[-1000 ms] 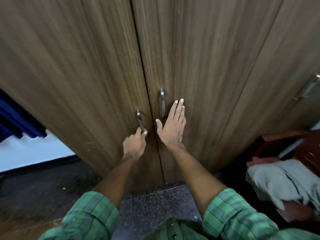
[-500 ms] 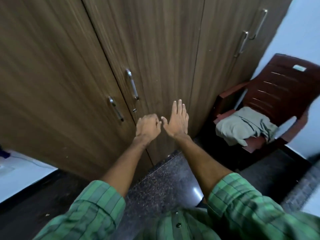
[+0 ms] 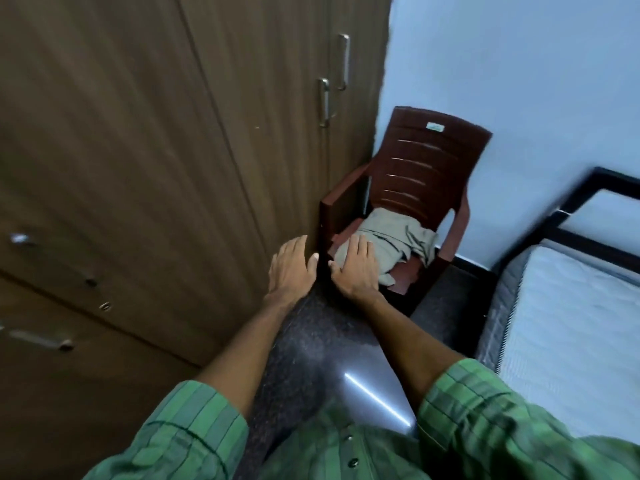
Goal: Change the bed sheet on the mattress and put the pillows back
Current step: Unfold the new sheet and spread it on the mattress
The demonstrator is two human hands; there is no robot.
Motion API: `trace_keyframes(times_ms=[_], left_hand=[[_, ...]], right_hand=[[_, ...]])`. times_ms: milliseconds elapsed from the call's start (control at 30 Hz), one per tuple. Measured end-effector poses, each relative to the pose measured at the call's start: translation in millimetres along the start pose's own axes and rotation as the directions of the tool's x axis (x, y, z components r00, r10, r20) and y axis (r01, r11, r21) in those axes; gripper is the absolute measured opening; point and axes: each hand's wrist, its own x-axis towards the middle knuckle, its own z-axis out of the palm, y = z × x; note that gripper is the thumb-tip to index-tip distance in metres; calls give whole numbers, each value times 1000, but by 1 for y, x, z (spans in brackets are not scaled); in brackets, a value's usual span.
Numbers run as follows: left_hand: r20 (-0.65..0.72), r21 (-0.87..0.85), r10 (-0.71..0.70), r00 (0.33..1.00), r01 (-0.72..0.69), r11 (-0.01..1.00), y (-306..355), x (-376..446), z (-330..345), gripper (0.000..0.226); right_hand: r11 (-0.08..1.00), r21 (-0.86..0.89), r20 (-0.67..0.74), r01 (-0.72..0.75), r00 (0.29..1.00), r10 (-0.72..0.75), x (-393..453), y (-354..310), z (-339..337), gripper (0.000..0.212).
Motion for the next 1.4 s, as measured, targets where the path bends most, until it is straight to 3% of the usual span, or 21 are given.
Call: trace_keyframes(times_ms=[200, 400, 500, 667, 767, 867, 967, 1033, 1133, 1267, 1333, 1400], left_hand=[[178, -55, 103, 979, -94, 994, 53, 69, 72, 56], [352, -48, 207, 913, -203, 978, 77, 183, 159, 56], [473, -1, 260, 842, -295, 955, 79, 242, 198, 56], [617, 77, 223, 754, -341, 937, 73, 333, 268, 60], [711, 50, 202, 673, -335, 941, 69, 376, 320, 60], [747, 1, 166, 643, -250, 968, 60, 407, 371, 55], [818, -10, 129, 561, -210, 978, 43, 434, 429, 39], [822, 12, 55, 567, -115, 993, 33, 446, 464, 45], [799, 30, -98, 593, 125, 992, 16, 461, 508, 52], [782, -22, -248, 572, 422, 906, 6, 467, 547, 91], [756, 1, -328, 566, 500, 866, 13, 465, 548, 92], [768, 5, -378, 516, 586, 810, 16, 462, 552, 90]], right_hand=[[989, -39, 47, -139, 989, 141, 68, 80, -9, 86], [960, -38, 116, -278, 953, 280, 166, 141, 6, 88], [928, -20, 187, -372, 910, 369, 214, 162, 17, 91], [859, 49, 340, -509, 818, 465, 297, 196, 46, 97], [756, 134, 386, -641, 737, 555, 346, 224, 73, 100], [647, 190, 406, -739, 659, 633, 381, 250, 97, 100], [596, 209, 392, -775, 625, 675, 409, 280, 123, 89], [557, 209, 397, -804, 591, 703, 423, 301, 142, 84], [446, 246, 434, -860, 509, 743, 441, 330, 171, 98], [210, 332, 499, -919, 361, 788, 459, 359, 201, 117], [92, 427, 541, -899, 336, 771, 470, 365, 215, 129], [-2, 549, 537, -836, 351, 767, 475, 377, 243, 128]])
